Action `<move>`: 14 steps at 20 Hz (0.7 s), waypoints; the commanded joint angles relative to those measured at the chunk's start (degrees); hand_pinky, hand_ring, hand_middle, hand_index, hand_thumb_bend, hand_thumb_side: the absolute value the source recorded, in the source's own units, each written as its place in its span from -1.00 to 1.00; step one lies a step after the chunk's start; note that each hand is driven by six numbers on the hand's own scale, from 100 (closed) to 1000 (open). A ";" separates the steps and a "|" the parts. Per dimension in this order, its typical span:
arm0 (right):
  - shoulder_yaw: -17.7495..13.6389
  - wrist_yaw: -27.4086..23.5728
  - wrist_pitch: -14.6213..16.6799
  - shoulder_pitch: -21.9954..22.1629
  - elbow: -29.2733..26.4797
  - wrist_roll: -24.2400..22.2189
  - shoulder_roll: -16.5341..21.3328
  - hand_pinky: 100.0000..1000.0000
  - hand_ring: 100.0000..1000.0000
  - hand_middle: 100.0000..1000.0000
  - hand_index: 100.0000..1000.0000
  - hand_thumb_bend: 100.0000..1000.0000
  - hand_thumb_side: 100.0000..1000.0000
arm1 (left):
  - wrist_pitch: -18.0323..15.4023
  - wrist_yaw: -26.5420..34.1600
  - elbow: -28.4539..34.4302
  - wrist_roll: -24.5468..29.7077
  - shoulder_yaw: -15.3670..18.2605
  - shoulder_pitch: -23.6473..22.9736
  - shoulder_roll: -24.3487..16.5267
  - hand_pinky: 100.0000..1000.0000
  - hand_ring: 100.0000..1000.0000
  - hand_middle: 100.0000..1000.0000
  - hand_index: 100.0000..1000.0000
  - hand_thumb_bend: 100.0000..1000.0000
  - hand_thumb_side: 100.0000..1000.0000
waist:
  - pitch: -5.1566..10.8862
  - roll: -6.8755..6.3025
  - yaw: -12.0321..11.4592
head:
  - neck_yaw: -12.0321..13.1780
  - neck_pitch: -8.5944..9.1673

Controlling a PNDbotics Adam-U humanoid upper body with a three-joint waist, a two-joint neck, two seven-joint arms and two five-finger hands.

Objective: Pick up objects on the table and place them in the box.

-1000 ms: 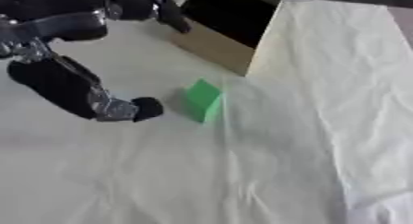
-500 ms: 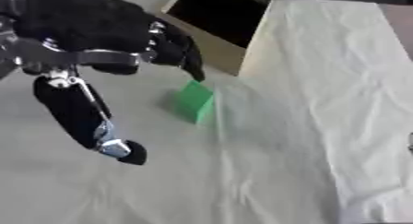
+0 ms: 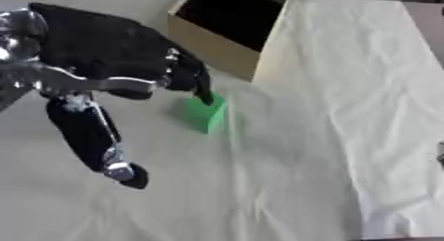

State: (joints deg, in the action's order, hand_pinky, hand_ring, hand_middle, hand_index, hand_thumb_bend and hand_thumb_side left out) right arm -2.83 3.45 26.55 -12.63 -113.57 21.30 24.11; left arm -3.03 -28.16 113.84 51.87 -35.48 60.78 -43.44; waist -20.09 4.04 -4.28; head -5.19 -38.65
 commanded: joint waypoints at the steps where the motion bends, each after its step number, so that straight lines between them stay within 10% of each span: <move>1: -0.36 -0.30 -0.16 -0.43 -1.02 -0.11 1.33 0.50 0.43 0.16 0.63 -1.00 0.67 | 0.20 -1.77 0.04 0.10 0.20 0.29 -0.38 0.68 0.76 0.66 0.80 0.30 -0.36 | 1.09 -0.22 0.19 | -0.05 0.36; 14: -0.24 -0.74 -0.47 -0.63 -1.02 -0.38 0.88 0.50 0.43 0.15 0.63 -1.00 0.68 | -2.60 -3.82 -15.24 -2.72 1.42 1.64 6.08 0.62 0.73 0.65 0.77 0.46 -0.22 | 1.09 -0.03 0.59 | 1.44 -1.70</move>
State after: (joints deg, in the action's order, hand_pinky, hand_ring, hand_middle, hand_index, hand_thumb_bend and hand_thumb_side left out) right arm -2.81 3.16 26.17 -12.65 -113.57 21.01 24.07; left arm -5.34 -31.53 99.58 49.63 -35.29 61.12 -37.64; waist -20.11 4.15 -3.86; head -4.11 -39.77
